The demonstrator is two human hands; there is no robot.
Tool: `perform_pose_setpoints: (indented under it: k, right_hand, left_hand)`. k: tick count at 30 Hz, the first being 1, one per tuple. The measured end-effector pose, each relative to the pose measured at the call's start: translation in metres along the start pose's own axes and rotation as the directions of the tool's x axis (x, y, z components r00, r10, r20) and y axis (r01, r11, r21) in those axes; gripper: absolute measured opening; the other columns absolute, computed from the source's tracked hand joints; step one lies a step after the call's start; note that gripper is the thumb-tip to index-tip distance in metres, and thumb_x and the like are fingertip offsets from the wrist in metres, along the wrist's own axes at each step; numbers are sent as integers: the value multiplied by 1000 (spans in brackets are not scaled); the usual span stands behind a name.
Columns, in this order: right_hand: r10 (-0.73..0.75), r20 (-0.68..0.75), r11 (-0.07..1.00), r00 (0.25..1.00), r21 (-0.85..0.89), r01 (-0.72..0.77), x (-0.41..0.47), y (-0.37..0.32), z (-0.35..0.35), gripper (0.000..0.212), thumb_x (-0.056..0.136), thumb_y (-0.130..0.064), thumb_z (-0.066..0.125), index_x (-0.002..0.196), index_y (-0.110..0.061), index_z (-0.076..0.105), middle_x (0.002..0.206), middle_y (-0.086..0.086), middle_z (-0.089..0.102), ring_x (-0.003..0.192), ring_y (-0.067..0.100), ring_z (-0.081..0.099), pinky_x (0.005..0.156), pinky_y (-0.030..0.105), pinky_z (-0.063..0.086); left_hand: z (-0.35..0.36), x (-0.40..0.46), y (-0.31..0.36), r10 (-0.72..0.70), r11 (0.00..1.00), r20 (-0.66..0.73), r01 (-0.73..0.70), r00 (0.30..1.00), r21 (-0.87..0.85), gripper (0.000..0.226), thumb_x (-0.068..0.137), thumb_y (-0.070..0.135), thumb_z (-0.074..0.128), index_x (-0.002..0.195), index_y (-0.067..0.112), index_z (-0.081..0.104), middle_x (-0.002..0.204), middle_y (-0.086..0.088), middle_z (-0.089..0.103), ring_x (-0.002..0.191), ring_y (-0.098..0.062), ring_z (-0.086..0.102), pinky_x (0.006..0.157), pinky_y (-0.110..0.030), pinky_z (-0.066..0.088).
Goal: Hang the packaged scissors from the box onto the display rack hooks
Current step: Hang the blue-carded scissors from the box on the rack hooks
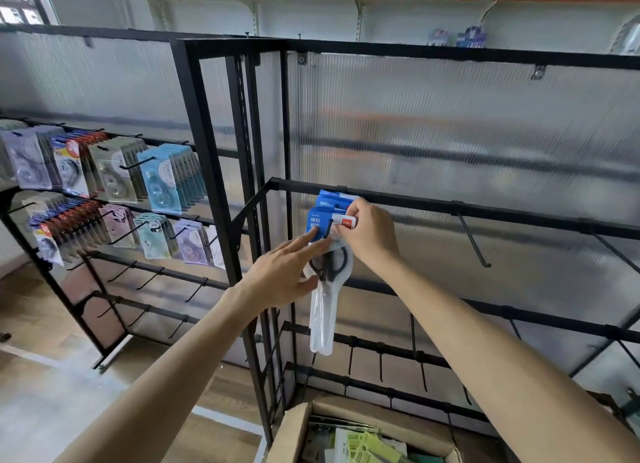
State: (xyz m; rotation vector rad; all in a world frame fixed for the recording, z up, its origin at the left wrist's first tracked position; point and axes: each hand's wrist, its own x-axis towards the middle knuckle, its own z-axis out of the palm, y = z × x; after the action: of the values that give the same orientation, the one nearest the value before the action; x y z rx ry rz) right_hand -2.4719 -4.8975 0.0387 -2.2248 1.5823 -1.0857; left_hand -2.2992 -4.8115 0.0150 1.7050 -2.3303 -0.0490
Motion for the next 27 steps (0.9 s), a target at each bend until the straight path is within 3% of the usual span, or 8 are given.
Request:
perform_pose_setpoints:
  k: [2, 7, 10, 18, 20, 24, 27]
  right_hand:
    - [3, -22, 1000, 1000, -16, -3, 0, -1, 2, 27, 85, -36, 77, 92, -22, 54, 89, -3, 63, 77, 14, 63, 65, 33, 58]
    - [-30, -25, 999, 999, 10, 30, -13, 6, -1, 31, 83, -38, 79, 92, -21, 54, 87, -4, 63, 75, 12, 61, 58, 24, 49]
    - [-87, -27, 996, 996, 17, 88, -27, 8, -2, 34, 82, -40, 79, 95, -22, 54, 90, -4, 63, 76, 12, 61, 62, 27, 54]
    - [-140, -23, 990, 990, 11, 140, -41, 4, -11, 36, 84, -37, 78, 104, -20, 54, 102, -3, 62, 81, 12, 61, 69, 30, 58]
    - [-156, -22, 988, 988, 1, 156, -44, 5, -15, 38, 84, -36, 78, 108, -18, 55, 106, -2, 63, 82, 10, 60, 68, 24, 56]
    - [-204, 11, 977, 979, -56, 204, -66, 18, -27, 50, 83, -39, 79, 118, -16, 53, 118, -1, 62, 88, 5, 57, 63, 8, 38]
    - [-224, 80, 968, 971, -101, 231, -86, 30, -33, 56, 84, -45, 76, 124, -15, 50, 124, 0, 61, 95, 12, 64, 70, 18, 47]
  left_hand:
    - [-1, 3, 1, -11, 1000, 14, 11, 1000, 3, 75, 98, 40, 55, 154, 46, 5, 165, 14, -5, 151, -22, 18, 109, -41, 42]
    - [-2, -12, -2, 24, 999, 0, -24, 1000, 28, 76, 96, 44, 57, 156, 44, 9, 165, 14, -6, 151, -20, 15, 113, -44, 40]
    - [-1, -26, 0, 63, 997, -23, -62, 998, 51, 74, 95, 39, 59, 156, 41, 17, 165, 12, -5, 152, -18, 14, 114, -44, 37]
    - [3, -40, 2, 53, 995, -12, -51, 999, 86, 71, 96, 41, 56, 155, 44, 15, 165, 11, -6, 153, -16, 8, 118, -41, 28]
    - [2, -42, 4, 55, 995, -24, -53, 998, 80, 71, 96, 42, 56, 155, 44, 15, 165, 10, -3, 153, -16, 7, 119, -41, 25]
    - [6, -59, 2, 61, 995, -42, -57, 997, 84, 72, 96, 44, 55, 156, 41, 16, 165, 9, 3, 152, -13, 8, 121, -39, 21]
    - [10, -72, -1, 70, 995, -50, -66, 996, 69, 71, 95, 43, 58, 155, 39, 21, 165, 8, 9, 152, -14, 13, 120, -40, 24]
